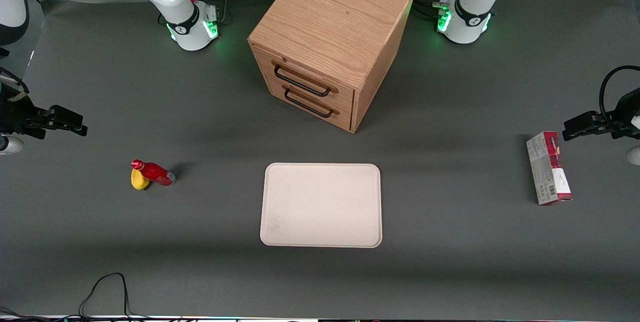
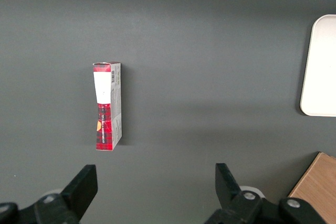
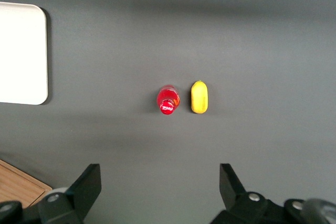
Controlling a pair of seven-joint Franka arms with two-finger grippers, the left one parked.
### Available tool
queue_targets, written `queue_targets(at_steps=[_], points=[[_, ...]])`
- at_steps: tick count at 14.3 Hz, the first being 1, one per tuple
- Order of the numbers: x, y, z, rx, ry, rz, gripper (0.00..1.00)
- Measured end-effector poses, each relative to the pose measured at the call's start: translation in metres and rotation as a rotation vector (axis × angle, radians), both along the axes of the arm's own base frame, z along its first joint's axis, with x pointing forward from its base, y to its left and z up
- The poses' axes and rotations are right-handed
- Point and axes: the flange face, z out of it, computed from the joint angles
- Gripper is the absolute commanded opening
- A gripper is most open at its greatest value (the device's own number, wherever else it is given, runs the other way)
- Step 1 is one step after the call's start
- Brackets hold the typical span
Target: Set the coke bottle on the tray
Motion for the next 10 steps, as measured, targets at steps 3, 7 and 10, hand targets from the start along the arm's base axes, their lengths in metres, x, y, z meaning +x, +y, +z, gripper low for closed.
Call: queue_targets(at_steps=[3, 7, 10], points=[[0.0, 0.0, 0.0, 0.0, 0.001, 0.0, 1.0], [-0.002, 0.0, -0.002, -0.001, 0.018, 0.003, 1.0], [-0.005, -0.007, -0.01, -0.002, 0.039, 0.004, 1.0]])
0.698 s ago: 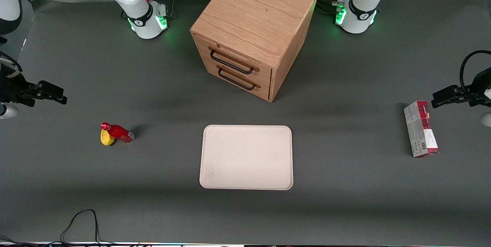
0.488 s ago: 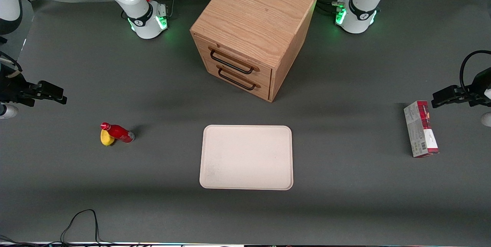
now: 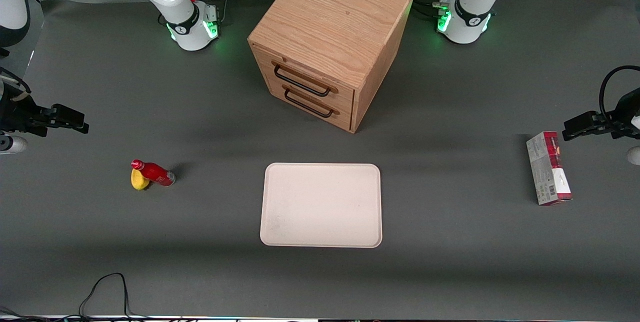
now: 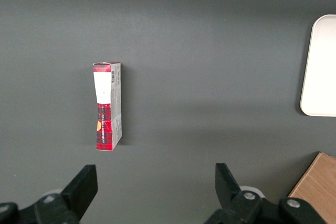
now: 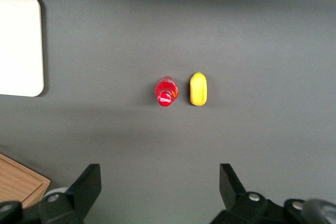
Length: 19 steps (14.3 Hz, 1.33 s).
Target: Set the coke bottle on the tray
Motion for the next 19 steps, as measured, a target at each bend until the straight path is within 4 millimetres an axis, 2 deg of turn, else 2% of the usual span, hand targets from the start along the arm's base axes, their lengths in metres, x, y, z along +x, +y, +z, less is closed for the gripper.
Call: queue_targets(at_steps=[5, 8, 10, 16, 19], points=[[-0.023, -0.02, -0.01, 0.005, -0.015, 0.036, 1.0], [-0.029, -0.018, -0.018, 0.008, -0.014, 0.041, 1.0], [-0.027, -0.016, -0.031, 0.007, -0.023, 0.046, 1.0], [-0.011, -0.003, -0.107, 0.0, -0.048, 0.072, 1.0], [-0.008, -0.002, -0.16, -0.006, -0.09, 0.075, 1.0]])
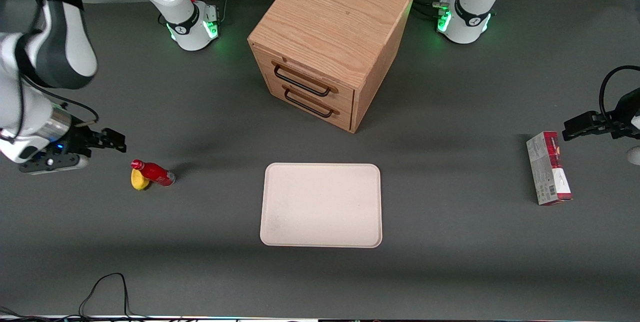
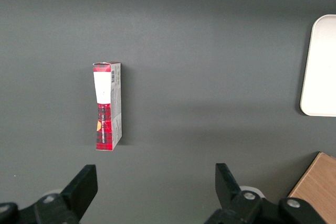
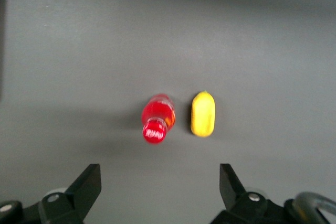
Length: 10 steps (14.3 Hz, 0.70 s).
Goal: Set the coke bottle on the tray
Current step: 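Move the open right gripper down over the red Coca-Cola bottle, then close the right gripper on the bottle's cap end and lift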
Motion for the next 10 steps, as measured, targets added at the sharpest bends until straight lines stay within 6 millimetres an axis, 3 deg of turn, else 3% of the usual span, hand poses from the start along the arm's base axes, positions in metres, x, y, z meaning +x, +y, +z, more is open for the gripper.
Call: queue_targets(at_steps=[5, 10], points=[[-0.011, 0.007, -0.077, 0.002, -0.042, 0.006, 1.0], [-0.009, 0.007, -0.11, -0.002, -0.043, 0.007, 1.0]])
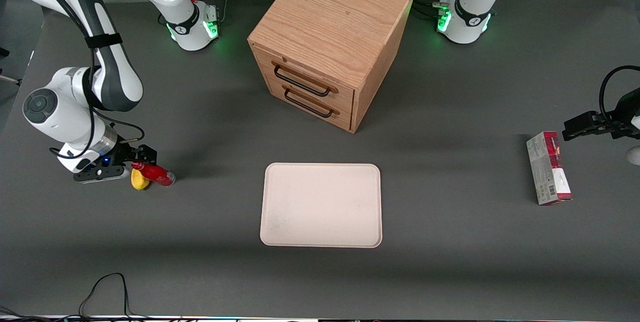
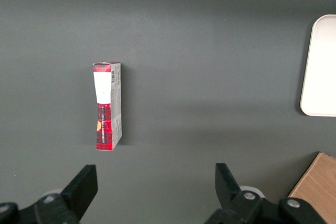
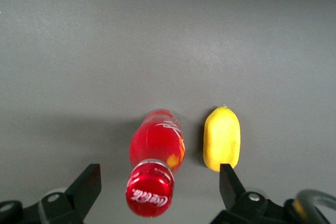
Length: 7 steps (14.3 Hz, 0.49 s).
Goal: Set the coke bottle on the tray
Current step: 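Close the right gripper on the bottle's cap end and lift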
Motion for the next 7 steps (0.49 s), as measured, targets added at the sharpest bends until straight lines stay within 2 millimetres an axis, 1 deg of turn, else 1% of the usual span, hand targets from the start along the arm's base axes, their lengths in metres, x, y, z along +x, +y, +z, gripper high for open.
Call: queue_targets(at_steps=[1, 2, 3, 5, 7], points=[[0.0004, 0.0, -0.0011, 0.0, 0.0, 0.0, 1.0], [0.0007, 0.0, -0.0012, 0.0, -0.002, 0.0, 0.92], [0.0013, 0.0, -0.0007, 0.0, -0.005, 0.0, 0.82], [0.0027, -0.0001, 0.0008, -0.001, -0.012, 0.0, 0.54], [0.0039, 0.0001, 0.0021, -0.001, -0.015, 0.0, 0.35]])
